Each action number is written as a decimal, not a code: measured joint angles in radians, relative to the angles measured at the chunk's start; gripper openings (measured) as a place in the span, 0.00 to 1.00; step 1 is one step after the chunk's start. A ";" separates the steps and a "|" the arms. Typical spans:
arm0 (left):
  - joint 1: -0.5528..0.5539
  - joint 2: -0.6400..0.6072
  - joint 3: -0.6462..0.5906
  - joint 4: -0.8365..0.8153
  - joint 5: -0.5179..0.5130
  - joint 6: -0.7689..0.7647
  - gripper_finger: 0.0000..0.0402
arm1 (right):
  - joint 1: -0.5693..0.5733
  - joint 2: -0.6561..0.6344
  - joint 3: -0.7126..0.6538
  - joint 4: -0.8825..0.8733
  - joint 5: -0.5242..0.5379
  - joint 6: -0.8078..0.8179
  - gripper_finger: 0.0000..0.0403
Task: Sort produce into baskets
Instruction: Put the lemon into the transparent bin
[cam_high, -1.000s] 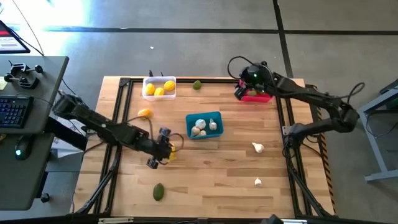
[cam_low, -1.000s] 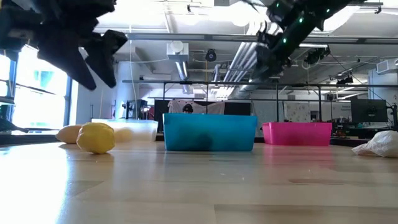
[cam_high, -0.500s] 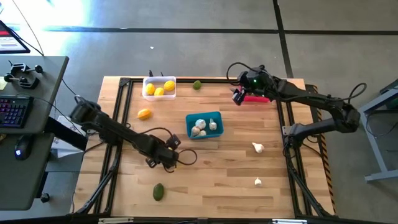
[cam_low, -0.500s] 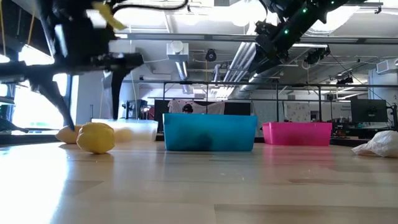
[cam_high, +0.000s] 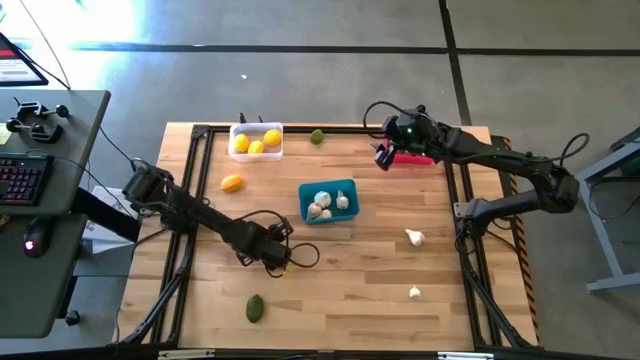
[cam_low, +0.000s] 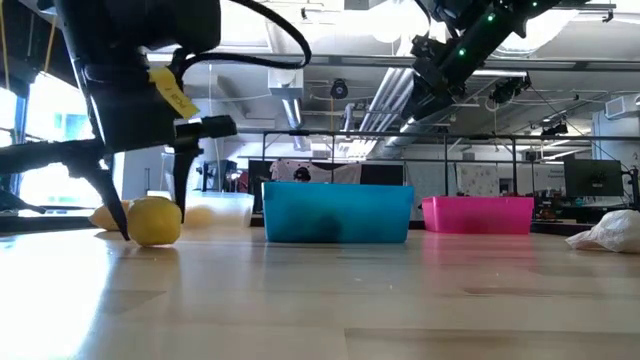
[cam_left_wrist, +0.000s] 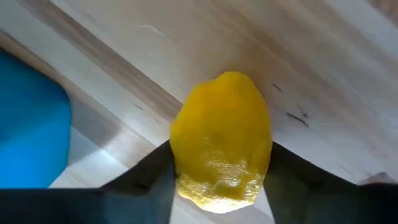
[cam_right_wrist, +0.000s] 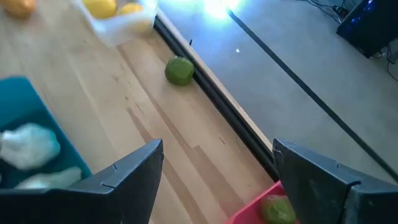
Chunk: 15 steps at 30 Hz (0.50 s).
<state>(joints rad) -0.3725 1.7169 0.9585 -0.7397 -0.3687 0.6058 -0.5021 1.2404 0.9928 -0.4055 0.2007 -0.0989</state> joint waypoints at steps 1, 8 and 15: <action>0.002 -0.008 0.000 -0.001 0.007 -0.020 0.39 | 0.006 0.000 -0.001 -0.004 0.006 -0.012 0.72; 0.116 -0.151 0.000 -0.026 0.035 -0.216 0.33 | 0.103 0.000 -0.062 0.076 0.155 -0.024 0.49; 0.438 -0.360 0.000 -0.100 -0.081 -0.452 0.33 | 0.182 0.000 -0.135 0.160 0.188 0.024 0.08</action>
<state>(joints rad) 0.0650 1.3573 0.9582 -0.8397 -0.4495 0.1539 -0.3197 1.2404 0.8582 -0.2450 0.3885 -0.0751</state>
